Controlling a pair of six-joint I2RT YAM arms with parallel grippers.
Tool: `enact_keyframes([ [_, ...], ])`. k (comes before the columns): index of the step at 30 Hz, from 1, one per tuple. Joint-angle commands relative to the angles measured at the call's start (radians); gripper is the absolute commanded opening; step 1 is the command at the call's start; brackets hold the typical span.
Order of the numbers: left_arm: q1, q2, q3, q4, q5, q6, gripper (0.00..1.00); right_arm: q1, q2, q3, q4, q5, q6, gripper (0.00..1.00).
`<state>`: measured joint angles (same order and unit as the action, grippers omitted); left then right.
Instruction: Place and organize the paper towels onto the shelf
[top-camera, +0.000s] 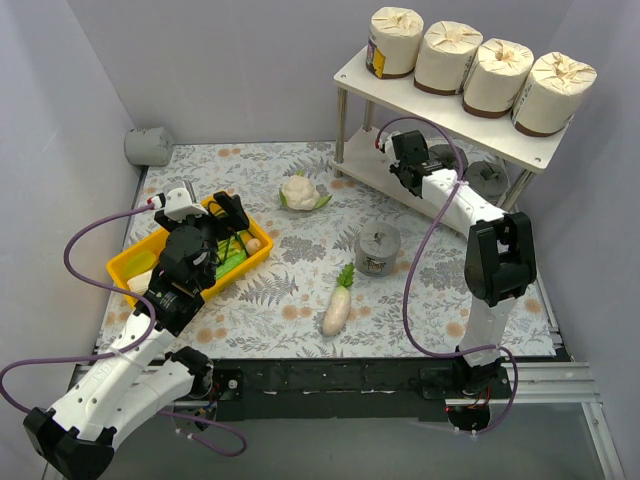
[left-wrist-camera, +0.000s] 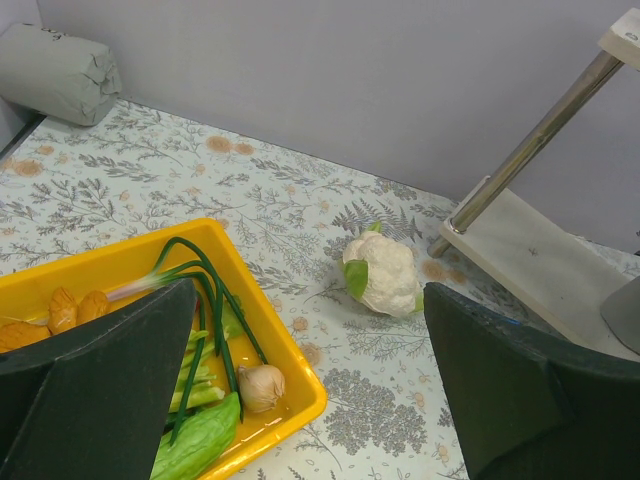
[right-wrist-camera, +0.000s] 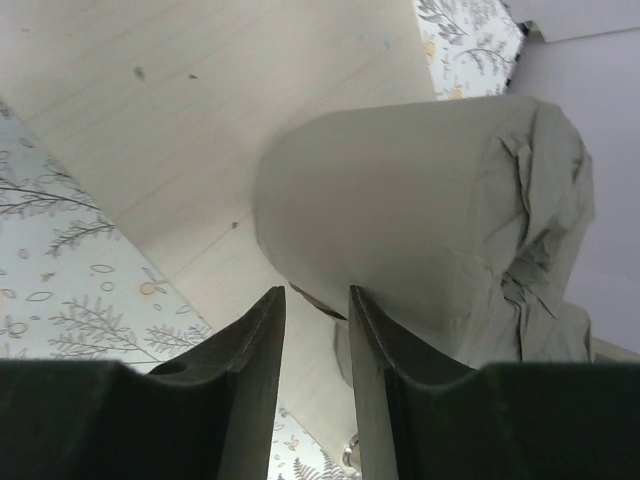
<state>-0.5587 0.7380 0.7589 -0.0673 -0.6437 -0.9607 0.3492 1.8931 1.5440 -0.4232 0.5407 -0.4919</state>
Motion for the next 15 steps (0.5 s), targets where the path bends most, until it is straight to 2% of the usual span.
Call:
enact_keyframes([
  [1,-0.004,-0.009,-0.006,0.012,-0.005,0.013,0.98,0.007,-0.057,0.028,0.008,-0.071,0.055,0.39],
  [5,-0.004,-0.008,-0.006,0.012,-0.008,0.013,0.98,0.062,-0.129,-0.002,-0.005,-0.116,0.09,0.4],
  [12,-0.004,-0.005,-0.006,0.012,-0.008,0.014,0.98,0.086,-0.285,-0.073,-0.095,-0.364,0.382,0.47],
  [15,-0.004,-0.005,-0.006,0.012,-0.005,0.013,0.98,0.099,-0.348,-0.149,-0.104,-0.45,0.456,0.54],
])
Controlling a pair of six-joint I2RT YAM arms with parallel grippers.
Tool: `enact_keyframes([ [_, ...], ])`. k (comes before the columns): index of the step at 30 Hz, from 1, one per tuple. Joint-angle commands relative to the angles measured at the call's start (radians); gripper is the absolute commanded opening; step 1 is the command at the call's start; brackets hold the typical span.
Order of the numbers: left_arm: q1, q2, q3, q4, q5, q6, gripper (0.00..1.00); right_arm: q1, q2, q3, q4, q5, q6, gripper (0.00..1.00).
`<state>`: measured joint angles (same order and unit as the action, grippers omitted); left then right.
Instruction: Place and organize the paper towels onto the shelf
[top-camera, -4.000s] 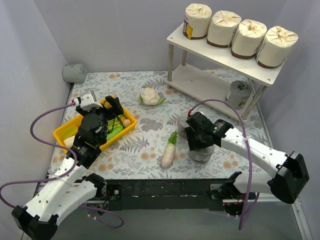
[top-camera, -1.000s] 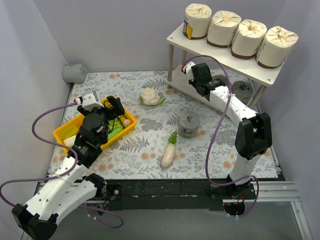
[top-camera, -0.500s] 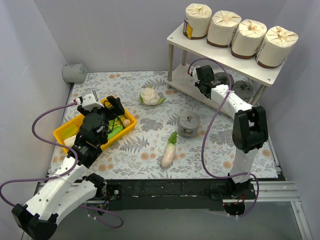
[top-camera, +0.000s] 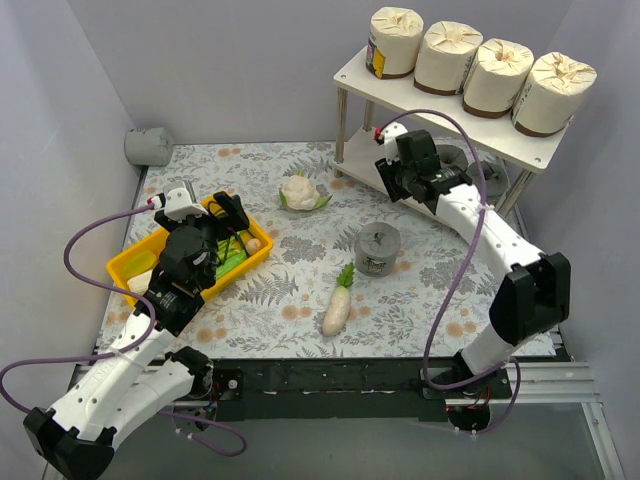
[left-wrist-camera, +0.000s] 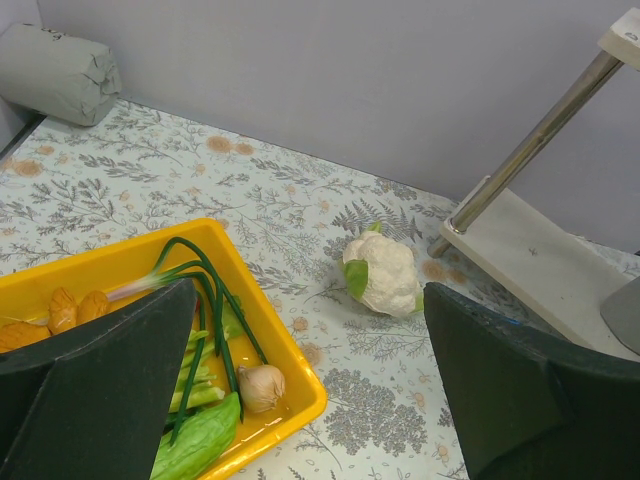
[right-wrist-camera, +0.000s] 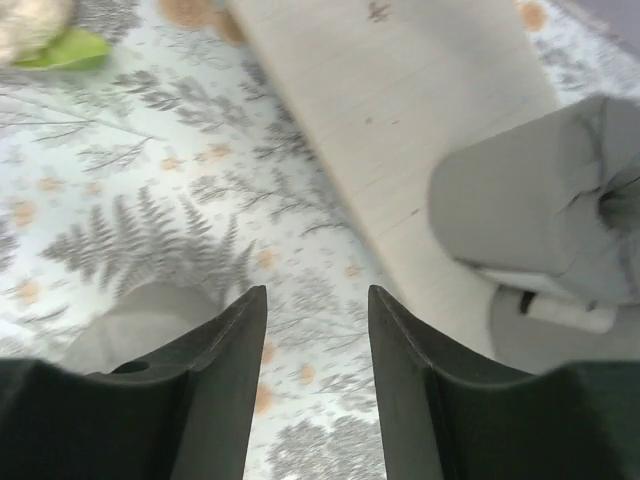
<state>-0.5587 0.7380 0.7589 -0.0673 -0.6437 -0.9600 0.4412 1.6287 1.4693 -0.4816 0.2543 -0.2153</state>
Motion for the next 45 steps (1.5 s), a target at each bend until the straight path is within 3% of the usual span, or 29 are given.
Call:
enact_keyframes([
  [1,-0.004,-0.005,-0.006,0.011,-0.005,0.014,0.98,0.008,-0.096,-0.092,-0.055,-0.176,0.207,0.56],
  [7,-0.006,-0.009,-0.006,0.012,-0.007,0.014,0.98,0.114,-0.197,-0.233,-0.006,-0.231,0.266,0.59],
  [18,-0.006,-0.006,-0.009,0.011,-0.011,0.014,0.98,0.323,-0.113,-0.257,-0.046,0.0,0.269,0.63],
  [27,-0.007,-0.003,-0.007,0.009,-0.013,0.015,0.98,0.347,-0.036,-0.257,-0.083,0.137,0.272,0.65],
  [37,-0.007,-0.002,-0.007,0.011,-0.011,0.017,0.98,0.347,-0.035,-0.284,-0.058,0.255,0.254,0.54],
  [45,-0.007,-0.003,-0.006,0.011,-0.01,0.015,0.98,0.349,-0.046,-0.234,-0.089,0.241,0.266,0.63],
])
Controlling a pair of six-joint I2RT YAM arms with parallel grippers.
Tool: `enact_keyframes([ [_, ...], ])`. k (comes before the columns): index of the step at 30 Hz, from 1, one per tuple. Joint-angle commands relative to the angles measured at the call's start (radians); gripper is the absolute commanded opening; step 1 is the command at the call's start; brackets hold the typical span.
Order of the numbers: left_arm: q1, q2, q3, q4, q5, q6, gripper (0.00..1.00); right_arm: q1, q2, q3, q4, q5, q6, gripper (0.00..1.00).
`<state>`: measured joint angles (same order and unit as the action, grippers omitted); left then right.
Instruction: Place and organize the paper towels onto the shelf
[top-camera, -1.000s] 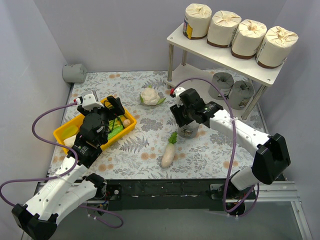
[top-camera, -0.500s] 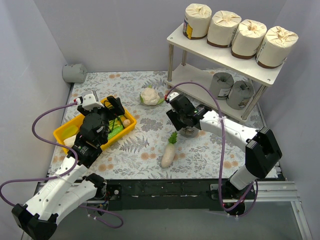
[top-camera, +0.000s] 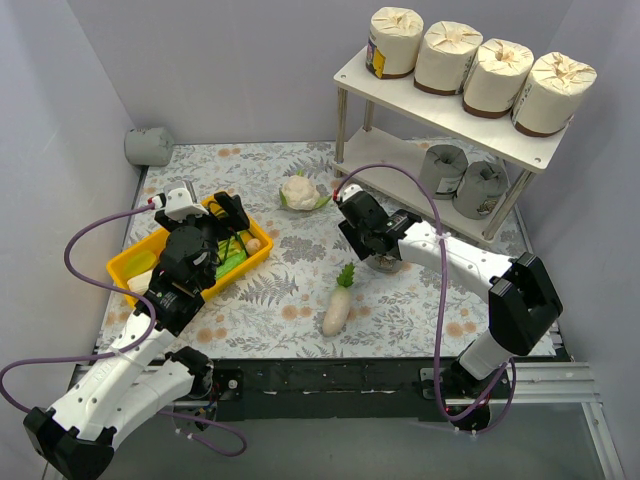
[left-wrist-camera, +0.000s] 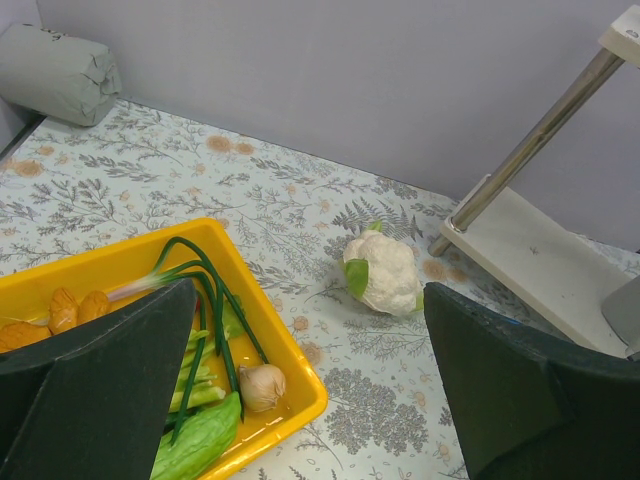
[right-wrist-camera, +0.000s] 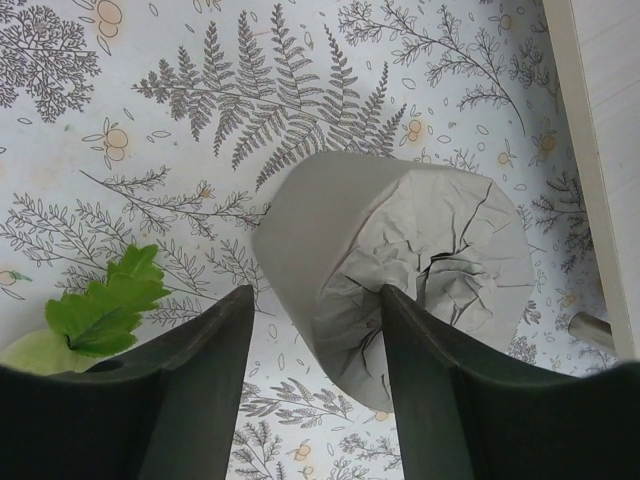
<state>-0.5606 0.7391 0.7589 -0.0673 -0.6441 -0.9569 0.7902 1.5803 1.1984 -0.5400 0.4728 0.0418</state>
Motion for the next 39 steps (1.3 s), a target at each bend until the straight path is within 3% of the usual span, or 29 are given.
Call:
enact_keyframes([
  [1,-0.005,-0.004,-0.006,0.011,-0.009,0.012,0.98,-0.002,0.003,0.038,-0.032,0.024,0.01,0.63],
  [26,-0.007,0.0,-0.009,0.011,-0.006,0.01,0.98,-0.031,0.063,0.052,-0.055,0.072,0.015,0.67],
  [29,-0.009,-0.001,-0.01,0.011,-0.009,0.014,0.98,-0.054,0.064,0.026,-0.032,0.034,0.017,0.64],
  [36,-0.012,0.006,-0.015,0.023,0.018,0.018,0.98,-0.083,-0.02,-0.023,0.044,-0.008,0.012,0.37],
  [39,-0.016,0.026,-0.024,0.027,0.102,0.018,0.98,-0.12,-0.068,-0.045,0.11,-0.086,0.013,0.35],
])
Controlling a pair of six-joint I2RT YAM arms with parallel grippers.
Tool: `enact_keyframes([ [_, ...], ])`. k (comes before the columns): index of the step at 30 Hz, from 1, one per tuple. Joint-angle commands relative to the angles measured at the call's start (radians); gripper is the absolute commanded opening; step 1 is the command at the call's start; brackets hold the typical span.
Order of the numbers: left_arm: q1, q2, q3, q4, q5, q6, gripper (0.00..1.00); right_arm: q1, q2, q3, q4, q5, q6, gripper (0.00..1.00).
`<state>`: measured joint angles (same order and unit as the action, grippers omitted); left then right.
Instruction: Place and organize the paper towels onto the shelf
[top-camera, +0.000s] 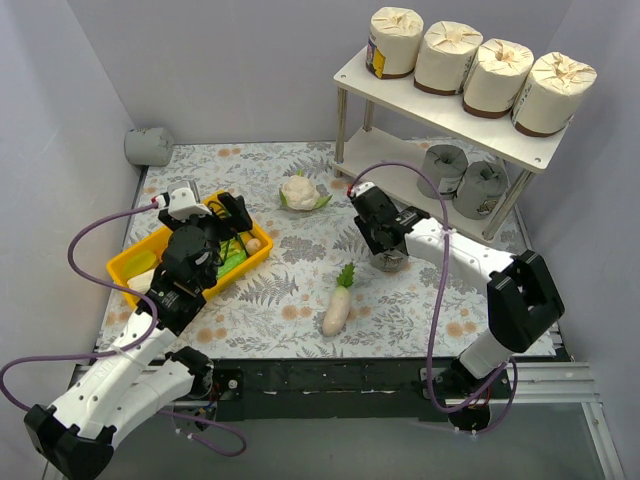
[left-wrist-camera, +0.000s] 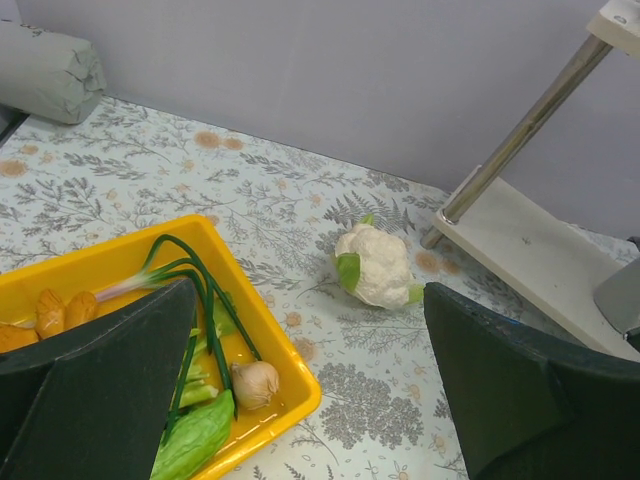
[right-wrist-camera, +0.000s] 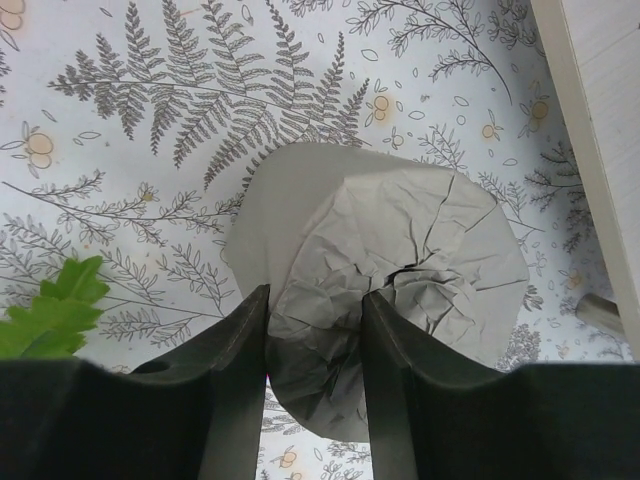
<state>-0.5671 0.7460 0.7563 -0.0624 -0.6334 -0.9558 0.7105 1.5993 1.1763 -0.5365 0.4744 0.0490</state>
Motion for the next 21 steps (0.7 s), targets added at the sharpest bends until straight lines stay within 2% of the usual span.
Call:
enact_keyframes([
  [1,-0.01,0.027,0.013,-0.006,0.131,0.006,0.98,-0.051,-0.097,-0.026,0.124,-0.108,0.009,0.34],
  [3,-0.01,0.049,0.06,-0.122,0.21,-0.081,0.98,-0.084,-0.133,-0.032,0.184,-0.173,0.02,0.34],
  [4,-0.01,0.059,0.072,-0.143,0.284,-0.099,0.98,-0.095,-0.145,-0.032,0.21,-0.201,0.025,0.34],
  [6,-0.01,0.065,0.092,-0.193,0.34,-0.168,0.98,-0.114,-0.183,-0.035,0.278,-0.276,0.049,0.33],
  [10,-0.01,0.062,0.1,-0.217,0.451,-0.274,0.98,-0.129,-0.262,-0.075,0.42,-0.365,0.118,0.32],
  [15,-0.01,0.088,0.08,-0.144,0.61,-0.414,0.98,-0.158,-0.386,-0.156,0.616,-0.514,0.245,0.31],
  [16,-0.01,0.095,0.075,-0.12,0.632,-0.455,0.97,-0.167,-0.404,-0.174,0.7,-0.552,0.305,0.31],
  [19,-0.01,0.113,0.061,-0.035,0.741,-0.495,0.95,-0.193,-0.467,-0.239,0.794,-0.721,0.408,0.31],
  [21,-0.01,0.113,0.058,0.025,0.779,-0.506,0.95,-0.201,-0.505,-0.27,0.868,-0.756,0.449,0.31],
])
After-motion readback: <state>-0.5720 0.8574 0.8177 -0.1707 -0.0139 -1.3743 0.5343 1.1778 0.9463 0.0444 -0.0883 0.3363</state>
